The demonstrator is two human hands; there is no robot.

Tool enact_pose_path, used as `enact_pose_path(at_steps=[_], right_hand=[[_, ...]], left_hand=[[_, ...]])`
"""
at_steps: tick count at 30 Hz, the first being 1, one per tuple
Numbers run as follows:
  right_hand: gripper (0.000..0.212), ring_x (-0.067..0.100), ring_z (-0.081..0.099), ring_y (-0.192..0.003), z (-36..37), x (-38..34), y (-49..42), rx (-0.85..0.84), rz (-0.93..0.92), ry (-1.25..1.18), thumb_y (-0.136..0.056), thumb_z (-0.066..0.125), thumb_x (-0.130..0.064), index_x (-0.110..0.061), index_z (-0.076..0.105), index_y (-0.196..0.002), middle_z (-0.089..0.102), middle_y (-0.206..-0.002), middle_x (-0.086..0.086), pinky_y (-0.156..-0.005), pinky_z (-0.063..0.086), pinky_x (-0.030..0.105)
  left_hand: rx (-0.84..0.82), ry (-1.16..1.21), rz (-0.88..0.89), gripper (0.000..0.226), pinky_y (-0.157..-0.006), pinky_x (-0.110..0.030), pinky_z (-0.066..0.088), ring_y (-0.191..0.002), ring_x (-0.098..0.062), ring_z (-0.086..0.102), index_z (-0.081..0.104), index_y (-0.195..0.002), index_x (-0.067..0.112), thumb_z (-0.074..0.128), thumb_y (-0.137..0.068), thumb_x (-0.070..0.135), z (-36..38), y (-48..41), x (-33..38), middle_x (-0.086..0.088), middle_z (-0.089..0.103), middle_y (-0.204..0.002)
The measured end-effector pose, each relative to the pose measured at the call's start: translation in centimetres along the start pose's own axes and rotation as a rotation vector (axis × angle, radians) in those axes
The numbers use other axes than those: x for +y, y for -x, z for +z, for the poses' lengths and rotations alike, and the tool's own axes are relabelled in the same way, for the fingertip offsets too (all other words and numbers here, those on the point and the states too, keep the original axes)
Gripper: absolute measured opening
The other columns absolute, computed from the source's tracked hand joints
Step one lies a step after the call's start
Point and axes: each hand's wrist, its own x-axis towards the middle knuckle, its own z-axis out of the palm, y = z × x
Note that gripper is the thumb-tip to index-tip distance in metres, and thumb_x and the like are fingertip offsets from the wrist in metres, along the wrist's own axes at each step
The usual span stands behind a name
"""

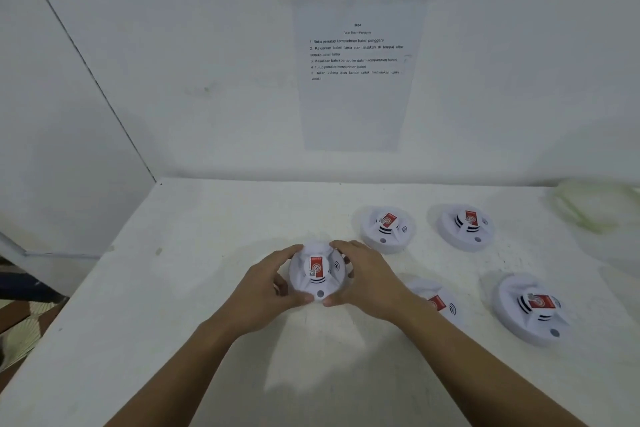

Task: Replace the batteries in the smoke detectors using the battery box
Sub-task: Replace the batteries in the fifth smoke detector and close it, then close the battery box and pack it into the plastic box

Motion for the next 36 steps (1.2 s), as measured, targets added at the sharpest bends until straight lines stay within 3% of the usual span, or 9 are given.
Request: enact_pose_path(at_steps=[3, 7, 11, 13, 19, 25, 28, 31, 36], right_hand=[[0.067, 0.02, 0.06, -0.097, 0.1, 0.4, -0.1, -0.005, 0.019, -0.036, -0.067, 0.093, -0.026, -0.009, 0.061, -0.123, 0.066, -0.108, -0.001, -0.085, 0.052, 0.034], [0.064, 0.015, 0.062, -0.098, 0.4, 0.6, -0.4, -0.039, 0.034, -0.038, -0.067, 0.091, -0.029, -0.015, 0.061, -0.122, 0.067, -0.112, -0.004, -0.086, 0.054, 0.031], [0.065, 0.011, 0.06, -0.097, 0.7, 0.8, -0.6, -0.05, 0.043, 0.008, -0.068, 0.09, -0.033, -0.018, 0.059, -0.123, 0.065, -0.112, -0.006, -0.079, 0.048, 0.017], [0.062, 0.013, 0.059, -0.095, 0.9, 0.7, -0.8, -0.052, 0.041, 0.043, -0.069, 0.089, -0.033, -0.017, 0.058, -0.121, 0.064, -0.109, -0.004, -0.078, 0.047, 0.018], [0.052, 0.016, 0.061, -0.097, 1.1, 0.6, -0.5, -0.061, 0.024, 0.051, -0.074, 0.084, -0.03, -0.018, 0.06, -0.119, 0.066, -0.109, -0.002, -0.087, 0.053, 0.033], [0.04, 0.014, 0.061, -0.083, 0.4, 0.3, -0.1, -0.064, 0.008, 0.04, -0.074, 0.084, -0.024, -0.014, 0.065, -0.107, 0.07, -0.098, 0.0, -0.072, 0.047, 0.022], [0.043, 0.017, 0.066, -0.095, -0.4, 0.4, 0.5, -0.054, 0.023, -0.044, -0.076, 0.082, -0.019, -0.014, 0.065, -0.115, 0.072, -0.106, 0.0, -0.084, 0.058, 0.037], [0.05, 0.009, 0.06, -0.113, -1.8, 0.1, 1.5, 0.019, 0.011, -0.08, -0.088, 0.075, -0.022, -0.019, 0.058, -0.135, 0.066, -0.124, -0.001, -0.093, 0.055, 0.027], [0.028, 0.003, 0.066, -0.099, -6.1, -0.4, 3.9, 0.254, -0.027, -0.233, -0.089, 0.074, -0.024, -0.026, 0.068, -0.116, 0.071, -0.104, -0.011, -0.077, 0.055, 0.019]], left_hand=[[0.015, -0.032, 0.034, 0.074, -0.068, -0.024, 0.054, -0.072, -0.02, 0.059, 0.043, -0.129, 0.055, 0.088, -0.073, 0.036, 0.0, -0.3, -0.4, 0.028, 0.06, -0.116], [0.022, -0.034, 0.035, 0.07, -0.068, -0.022, 0.055, -0.076, -0.012, 0.061, 0.04, -0.118, 0.064, 0.087, -0.073, 0.037, 0.1, -0.2, -0.9, 0.036, 0.059, -0.111], [0.023, -0.034, 0.021, 0.072, -0.067, -0.012, 0.051, -0.079, 0.007, 0.06, 0.041, -0.124, 0.052, 0.088, -0.073, 0.032, 0.2, -0.4, -0.5, 0.034, 0.053, -0.115], [0.023, -0.027, 0.012, 0.072, -0.066, -0.009, 0.048, -0.077, 0.011, 0.059, 0.042, -0.126, 0.049, 0.088, -0.074, 0.03, 0.2, -0.3, -0.2, 0.034, 0.052, -0.116], [0.022, -0.04, -0.031, 0.078, -0.066, -0.009, 0.047, -0.069, 0.003, 0.059, 0.04, -0.142, 0.044, 0.084, -0.077, 0.037, 0.8, 0.0, -0.8, 0.026, 0.055, -0.123], [0.029, -0.06, -0.03, 0.071, -0.084, -0.012, 0.046, -0.084, 0.003, 0.058, 0.043, -0.131, 0.047, 0.085, -0.076, 0.029, 0.4, 0.3, 1.3, 0.028, 0.053, -0.118], [0.012, -0.136, 0.036, 0.068, -0.08, -0.015, 0.045, -0.087, 0.003, 0.057, 0.043, -0.119, 0.054, 0.086, -0.076, 0.026, -0.1, 0.3, 2.5, 0.035, 0.049, -0.114], [0.032, -0.158, 0.043, 0.064, -0.069, -0.009, 0.045, -0.079, -0.006, 0.059, 0.047, -0.122, 0.047, 0.085, -0.076, 0.024, -0.6, 0.5, 4.1, 0.033, 0.048, -0.112], [0.143, 0.024, 0.101, 0.029, -0.056, -0.012, 0.044, -0.062, -0.01, 0.062, 0.063, -0.108, 0.042, 0.077, -0.085, 0.031, 0.0, 0.1, 8.7, 0.012, 0.062, -0.104]])
